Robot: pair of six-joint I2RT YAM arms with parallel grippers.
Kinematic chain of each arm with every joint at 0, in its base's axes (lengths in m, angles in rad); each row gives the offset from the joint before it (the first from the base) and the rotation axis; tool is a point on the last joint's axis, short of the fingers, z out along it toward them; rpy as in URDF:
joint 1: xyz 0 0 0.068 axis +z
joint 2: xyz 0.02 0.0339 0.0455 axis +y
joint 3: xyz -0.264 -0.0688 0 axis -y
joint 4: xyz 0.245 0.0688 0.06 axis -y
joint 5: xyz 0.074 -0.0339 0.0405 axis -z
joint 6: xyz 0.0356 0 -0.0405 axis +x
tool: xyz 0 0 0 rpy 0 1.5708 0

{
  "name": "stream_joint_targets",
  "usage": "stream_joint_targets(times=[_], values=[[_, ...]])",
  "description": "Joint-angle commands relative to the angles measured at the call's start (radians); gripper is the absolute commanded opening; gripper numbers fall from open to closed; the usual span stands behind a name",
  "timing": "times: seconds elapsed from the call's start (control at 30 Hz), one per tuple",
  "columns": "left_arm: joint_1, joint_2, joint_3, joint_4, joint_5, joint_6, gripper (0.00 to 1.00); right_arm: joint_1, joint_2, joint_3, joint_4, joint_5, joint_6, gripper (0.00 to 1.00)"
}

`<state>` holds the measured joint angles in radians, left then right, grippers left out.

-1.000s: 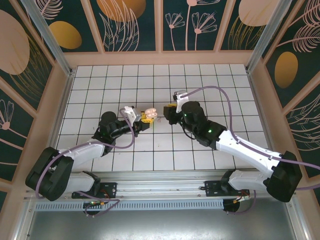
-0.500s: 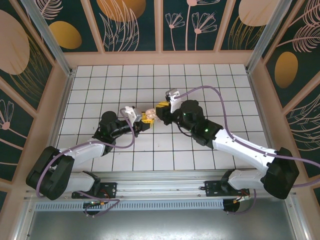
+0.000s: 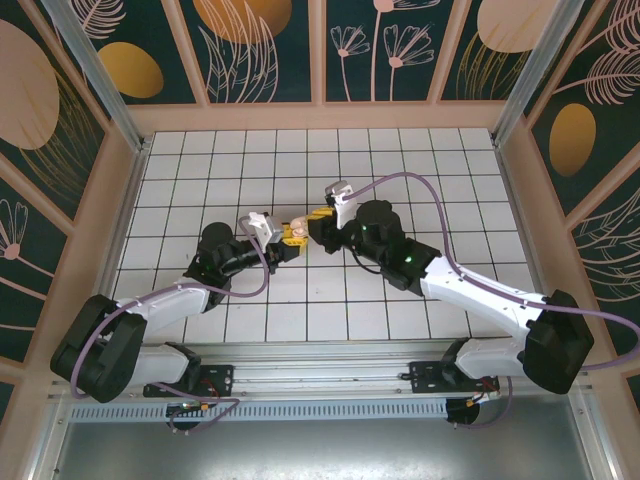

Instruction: Insert wireless bluetooth earbuds into charging case

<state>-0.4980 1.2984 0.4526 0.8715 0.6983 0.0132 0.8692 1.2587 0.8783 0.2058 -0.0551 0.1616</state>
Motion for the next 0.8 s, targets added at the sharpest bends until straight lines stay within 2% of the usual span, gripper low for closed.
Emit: stream_joint_targets(times=[0.0,0.6,0.77], values=[[-0.007,-0.022,0.03,0.038,0.001,-0.013,0.18,-0.001,0.009,-0.017,0.032,-0.016,-0.014,0.23],[-0.007,-0.04,0.026,0.038,-0.028,-0.011,0.18,0.007,-0.011,-0.027,-0.009,-0.038,-0.024,0.23],[-0.007,-0.048,0.024,0.037,-0.033,-0.01,0.19,0.018,-0.013,-0.03,-0.02,0.0,-0.022,0.22]])
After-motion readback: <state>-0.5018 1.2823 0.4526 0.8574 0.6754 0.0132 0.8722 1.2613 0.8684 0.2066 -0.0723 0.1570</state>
